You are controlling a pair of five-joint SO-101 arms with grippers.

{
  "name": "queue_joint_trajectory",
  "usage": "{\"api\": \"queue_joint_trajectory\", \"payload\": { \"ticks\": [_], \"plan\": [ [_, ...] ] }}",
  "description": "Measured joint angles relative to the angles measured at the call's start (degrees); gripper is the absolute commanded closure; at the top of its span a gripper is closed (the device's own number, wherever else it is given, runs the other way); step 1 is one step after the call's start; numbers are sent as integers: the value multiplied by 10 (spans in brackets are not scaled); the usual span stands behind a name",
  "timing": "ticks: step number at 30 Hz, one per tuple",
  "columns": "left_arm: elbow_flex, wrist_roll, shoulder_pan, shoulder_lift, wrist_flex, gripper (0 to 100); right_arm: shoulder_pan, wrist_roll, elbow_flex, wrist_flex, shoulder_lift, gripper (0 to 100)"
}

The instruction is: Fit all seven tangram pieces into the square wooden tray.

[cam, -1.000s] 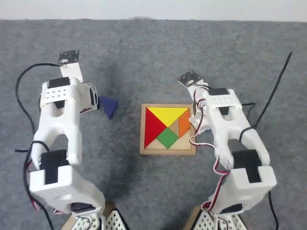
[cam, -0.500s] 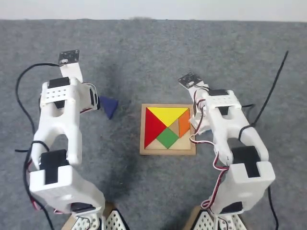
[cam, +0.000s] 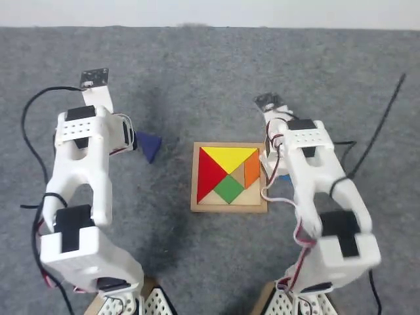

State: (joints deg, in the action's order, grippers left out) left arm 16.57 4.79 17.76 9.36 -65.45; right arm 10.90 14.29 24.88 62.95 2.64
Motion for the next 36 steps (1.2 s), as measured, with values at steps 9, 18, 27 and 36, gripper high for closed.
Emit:
{"api": "queue_joint_trajectory", "payload": {
  "ticks": [9, 18, 27, 36],
  "plan": [
    [0, 0, 0, 0, 0, 826, 122, -103, 116, 2, -191, 972],
    [0, 0, 1, 0, 0, 826, 286, -250, 66, 2, -113, 951],
    [0, 0, 1, 0, 0, 826, 284, -527, -61, 2, 23, 946],
    [0, 0, 1, 0, 0, 826, 285, -673, -128, 1, 91, 807]
  ]
}}
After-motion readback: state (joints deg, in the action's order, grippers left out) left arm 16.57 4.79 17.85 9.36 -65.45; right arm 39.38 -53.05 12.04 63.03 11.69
